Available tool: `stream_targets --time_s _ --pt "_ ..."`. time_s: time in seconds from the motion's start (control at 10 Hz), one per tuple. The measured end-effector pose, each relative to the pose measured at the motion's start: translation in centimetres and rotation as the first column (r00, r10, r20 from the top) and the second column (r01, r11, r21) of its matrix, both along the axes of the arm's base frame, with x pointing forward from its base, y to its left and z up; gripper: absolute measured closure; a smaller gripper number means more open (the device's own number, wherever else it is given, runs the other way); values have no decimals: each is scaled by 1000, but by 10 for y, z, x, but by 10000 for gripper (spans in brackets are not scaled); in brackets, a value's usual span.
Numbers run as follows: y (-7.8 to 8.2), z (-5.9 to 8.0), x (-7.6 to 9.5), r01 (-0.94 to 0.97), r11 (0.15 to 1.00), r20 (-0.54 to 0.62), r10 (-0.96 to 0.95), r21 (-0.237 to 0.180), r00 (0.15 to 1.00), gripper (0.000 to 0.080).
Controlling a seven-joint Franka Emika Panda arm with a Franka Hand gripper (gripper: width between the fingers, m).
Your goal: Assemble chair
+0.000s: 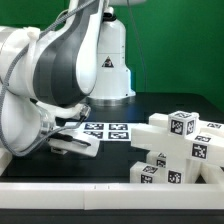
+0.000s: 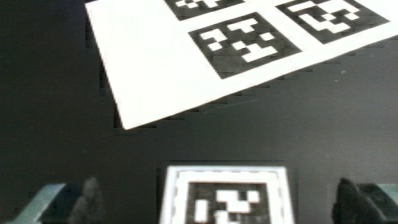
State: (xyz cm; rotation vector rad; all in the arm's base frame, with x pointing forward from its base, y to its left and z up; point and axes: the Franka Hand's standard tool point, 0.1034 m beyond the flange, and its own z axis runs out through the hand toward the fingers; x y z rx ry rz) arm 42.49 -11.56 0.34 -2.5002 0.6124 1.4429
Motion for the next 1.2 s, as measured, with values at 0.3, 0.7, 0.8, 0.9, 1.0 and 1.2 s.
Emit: stream_targets --time_s 0.3,0.7,0.8,0.9,1.0,1.2 --pt "-1 -2 5 -4 1000 36 5 -17 999 531" --pt "41 46 27 -81 990 314 113 -114 942 535" --pt "50 64 32 -85 988 380 127 -127 916 535" --pt "60 82 38 -85 986 445 141 -144 884 535" --pt "67 90 42 -83 982 518 160 -169 840 535" --pt "62 77 37 -54 974 597 177 -219 783 535"
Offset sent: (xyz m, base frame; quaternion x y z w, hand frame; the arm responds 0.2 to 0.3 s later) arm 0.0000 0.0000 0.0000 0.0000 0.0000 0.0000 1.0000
